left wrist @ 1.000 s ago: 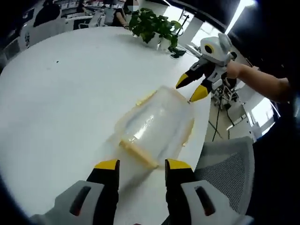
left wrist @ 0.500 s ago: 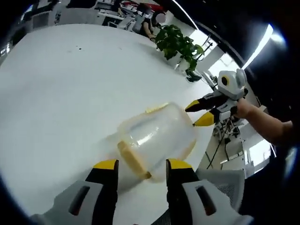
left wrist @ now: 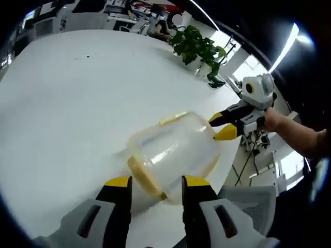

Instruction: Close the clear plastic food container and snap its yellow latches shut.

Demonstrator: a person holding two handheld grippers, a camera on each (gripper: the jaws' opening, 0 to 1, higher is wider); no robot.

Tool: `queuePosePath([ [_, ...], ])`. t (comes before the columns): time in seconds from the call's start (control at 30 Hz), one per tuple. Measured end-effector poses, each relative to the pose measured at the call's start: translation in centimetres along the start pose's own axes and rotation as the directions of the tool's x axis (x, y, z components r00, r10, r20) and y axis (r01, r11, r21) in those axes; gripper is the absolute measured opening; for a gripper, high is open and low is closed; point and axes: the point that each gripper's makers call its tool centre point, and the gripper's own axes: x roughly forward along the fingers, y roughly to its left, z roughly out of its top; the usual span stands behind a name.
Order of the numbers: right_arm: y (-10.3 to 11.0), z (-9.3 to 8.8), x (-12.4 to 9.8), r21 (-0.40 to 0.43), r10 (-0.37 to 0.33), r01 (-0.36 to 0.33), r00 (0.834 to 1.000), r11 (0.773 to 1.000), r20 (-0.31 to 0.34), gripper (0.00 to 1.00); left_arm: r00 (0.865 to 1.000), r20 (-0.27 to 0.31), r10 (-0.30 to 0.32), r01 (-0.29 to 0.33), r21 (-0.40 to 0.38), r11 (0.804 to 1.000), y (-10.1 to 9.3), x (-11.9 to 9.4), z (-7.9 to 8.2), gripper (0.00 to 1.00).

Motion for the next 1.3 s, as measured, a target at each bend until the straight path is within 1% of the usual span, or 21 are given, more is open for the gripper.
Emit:
queuePosePath([
  [0.27, 0.1, -0.1, 0.0, 0.035, 0.007, -0.007, 1.000, 0.999, -0.017, 0.28, 1.000, 0.007, -0.009, 0.009, -0.062, 0.998, -0.3, 0.2, -0.1, 0.36],
  [0.4, 0.1, -0.1, 0.1, 0.029, 0.016, -0.014, 0.998, 0.999, -0.056, 0.27, 1.000, 0.004, -0.018, 0.019, -0.049, 0.999, -0.3, 0.2, -0.1, 0.35],
  [0.53, 0.5, -0.1, 0.2, 0.015, 0.011, -0.010, 0.998, 1.000, -0.064, 0.26, 1.000, 0.002, -0.020, 0.020, -0.037, 0.999, -0.2, 0.1, -0.2, 0.34],
  [0.6, 0.4, -0.2, 0.2, 0.022, 0.010, -0.009, 0.999, 1.000, -0.051, 0.25, 1.000, 0.006, -0.021, 0.021, -0.037, 0.999, -0.2, 0.1, -0.3, 0.34],
  [0.63, 0.6, -0.2, 0.2, 0.007, 0.007, -0.007, 1.000, 1.000, -0.029, 0.24, 1.000, 0.006, -0.022, 0.023, -0.028, 0.999, -0.2, 0.0, -0.3, 0.33],
  [0.67, 0.6, -0.2, 0.2, 0.017, 0.005, -0.005, 1.000, 1.000, -0.018, 0.23, 1.000, 0.006, -0.023, 0.023, -0.025, 0.999, -0.2, 0.0, -0.4, 0.33],
  [0.7, 0.6, 0.0, 0.2, 0.056, 0.003, -0.004, 1.000, 0.998, 0.017, 0.22, 1.000, 0.006, -0.025, 0.025, -0.036, 0.999, -0.1, 0.0, -0.5, 0.33],
  [0.77, 0.6, -0.1, 0.1, 0.100, 0.012, -0.016, 0.999, 0.995, 0.039, 0.20, 0.999, 0.007, -0.032, 0.032, -0.041, 0.999, -0.1, -0.1, -0.5, 0.32],
  [0.8, 0.5, 0.0, 0.1, 0.121, 0.009, -0.015, 0.999, 0.993, 0.053, 0.19, 0.999, 0.001, -0.038, 0.038, -0.070, 0.997, -0.2, -0.1, -0.6, 0.31],
  [0.83, 0.5, -0.3, 0.1, 0.143, 0.016, -0.021, 0.999, 0.990, 0.039, 0.19, 1.000, 0.015, -0.011, 0.012, -0.054, 0.998, 0.0, -0.1, -0.1, 0.30],
  [0.87, 0.5, -0.2, 0.0, 0.109, 0.017, -0.022, 0.999, 0.994, 0.040, 0.19, 0.999, 0.003, -0.041, 0.042, -0.064, 0.997, -0.7, -0.2, -0.1, 0.30],
  [0.9, 0.6, -0.1, 0.1, 0.104, 0.016, -0.020, 0.999, 0.994, 0.034, 0.19, 1.000, -0.006, -0.030, 0.029, -0.047, 0.998, -0.6, -0.3, 0.0, 0.30],
  [0.97, 0.7, -0.2, 0.2, 0.112, 0.023, -0.022, 1.000, 0.993, -0.003, 0.18, 1.000, -0.004, -0.027, 0.027, -0.059, 0.998, -0.5, -0.3, 0.0, 0.30],
  [1.0, 0.5, 0.3, 0.5, 0.138, 0.036, -0.034, 0.999, 0.990, -0.010, 0.17, 1.000, 0.007, -0.016, 0.017, -0.073, 0.997, -0.2, -0.3, 0.2, 0.30],
  [1.03, 1.7, -0.9, 0.1, 0.180, 0.092, -0.075, 0.992, 0.981, -0.091, 0.17, 0.999, 0.033, 0.016, -0.013, -0.081, 0.997, 0.4, -0.1, 0.7, 0.30],
  [1.07, 2.3, -1.0, 0.2, 0.152, 0.108, -0.091, 0.988, 0.984, -0.107, 0.17, 0.999, 0.036, 0.030, -0.027, -0.088, 0.996, 0.8, -0.1, 0.9, 0.31],
  [1.1, 2.2, -0.8, 0.3, 0.130, 0.091, -0.079, 0.992, 0.988, -0.084, 0.17, 0.999, 0.034, 0.030, -0.027, -0.084, 0.996, 1.0, -0.2, 1.0, 0.32],
  [1.13, 2.3, -0.8, 0.5, 0.143, 0.089, -0.078, 0.993, 0.987, -0.073, 0.18, 0.998, 0.048, 0.042, -0.037, -0.084, 0.996, 1.3, -0.1, 1.3, 0.32],
  [1.17, 2.1, -0.8, 0.3, 0.144, 0.084, -0.074, 0.994, 0.987, -0.065, 0.18, 0.999, 0.036, 0.031, -0.027, -0.102, 0.994, 1.2, -0.2, 1.1, 0.32],
  [1.23, 2.2, -1.1, 0.2, 0.141, 0.094, -0.084, 0.994, 0.986, -0.061, 0.18, 0.999, 0.034, 0.030, -0.027, -0.094, 0.995, 1.1, -0.1, 1.0, 0.33],
  [1.3, 2.1, -1.3, 0.2, 0.165, 0.096, -0.085, 0.993, 0.983, -0.062, 0.18, 0.999, 0.045, 0.022, -0.018, -0.099, 0.995, 0.9, -0.1, 0.7, 0.33],
])
